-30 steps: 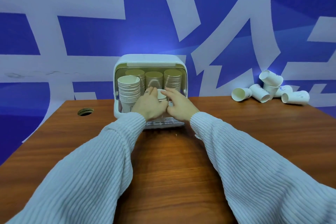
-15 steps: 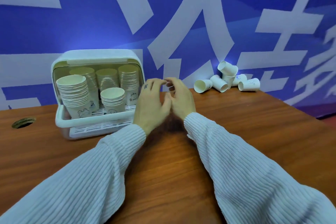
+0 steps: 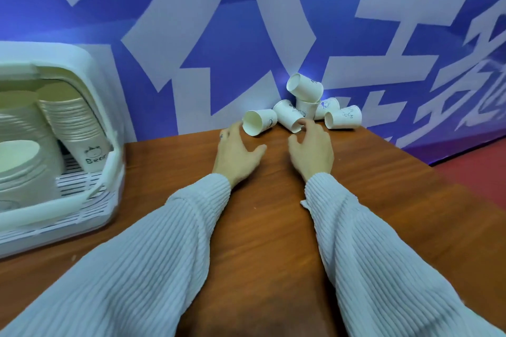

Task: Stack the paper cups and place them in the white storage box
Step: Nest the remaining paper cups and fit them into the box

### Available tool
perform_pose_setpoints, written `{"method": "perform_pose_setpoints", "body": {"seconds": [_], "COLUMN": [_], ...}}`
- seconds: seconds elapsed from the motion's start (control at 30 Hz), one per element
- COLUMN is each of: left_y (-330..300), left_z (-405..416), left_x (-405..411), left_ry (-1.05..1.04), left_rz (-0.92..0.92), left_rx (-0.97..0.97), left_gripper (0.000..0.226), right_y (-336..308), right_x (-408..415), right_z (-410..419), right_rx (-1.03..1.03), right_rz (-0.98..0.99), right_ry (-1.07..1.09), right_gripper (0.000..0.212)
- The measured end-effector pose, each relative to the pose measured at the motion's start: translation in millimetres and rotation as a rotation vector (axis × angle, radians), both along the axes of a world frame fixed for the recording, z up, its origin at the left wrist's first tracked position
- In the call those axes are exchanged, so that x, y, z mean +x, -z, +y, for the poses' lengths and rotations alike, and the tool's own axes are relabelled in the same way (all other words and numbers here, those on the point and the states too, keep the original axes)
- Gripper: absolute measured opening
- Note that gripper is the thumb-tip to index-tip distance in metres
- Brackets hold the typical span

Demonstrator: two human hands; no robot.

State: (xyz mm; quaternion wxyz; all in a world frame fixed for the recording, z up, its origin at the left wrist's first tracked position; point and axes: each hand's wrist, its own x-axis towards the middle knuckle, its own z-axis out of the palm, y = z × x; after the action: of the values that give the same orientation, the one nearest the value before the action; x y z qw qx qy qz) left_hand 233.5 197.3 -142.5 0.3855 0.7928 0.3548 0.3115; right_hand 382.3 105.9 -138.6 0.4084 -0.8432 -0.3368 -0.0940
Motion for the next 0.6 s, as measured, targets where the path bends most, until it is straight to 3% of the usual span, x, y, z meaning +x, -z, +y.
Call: {"method": "perform_pose_setpoints", "body": {"seconds": [0.17,0.3,0.47,0.6], "left_y": [8,13,13,14], "left_z": [45,61,63,61], "left_x": [49,74,81,76], "left_ry": [-0.102,-0.212,-0.291,-0.291], "left_rz": [0.011,0.167,0.248,0.132], "left_rx": [0.020,0.138,0.247,0.220], "left_gripper": [0.110,0.116,0.089,0.070], "right_y": [6,10,9,2], "right_x": [48,67,67,60], "right_z": [32,52,55,47], "right_rx": [-0.095,-0.155,-0.180,-0.128], "right_rz": [0.030,-0.031,-0.060,0.016], "right_ry": [0.008,0.012,0.043,0.030], "right_gripper": [0.056,0.050,0.049,0.045]}}
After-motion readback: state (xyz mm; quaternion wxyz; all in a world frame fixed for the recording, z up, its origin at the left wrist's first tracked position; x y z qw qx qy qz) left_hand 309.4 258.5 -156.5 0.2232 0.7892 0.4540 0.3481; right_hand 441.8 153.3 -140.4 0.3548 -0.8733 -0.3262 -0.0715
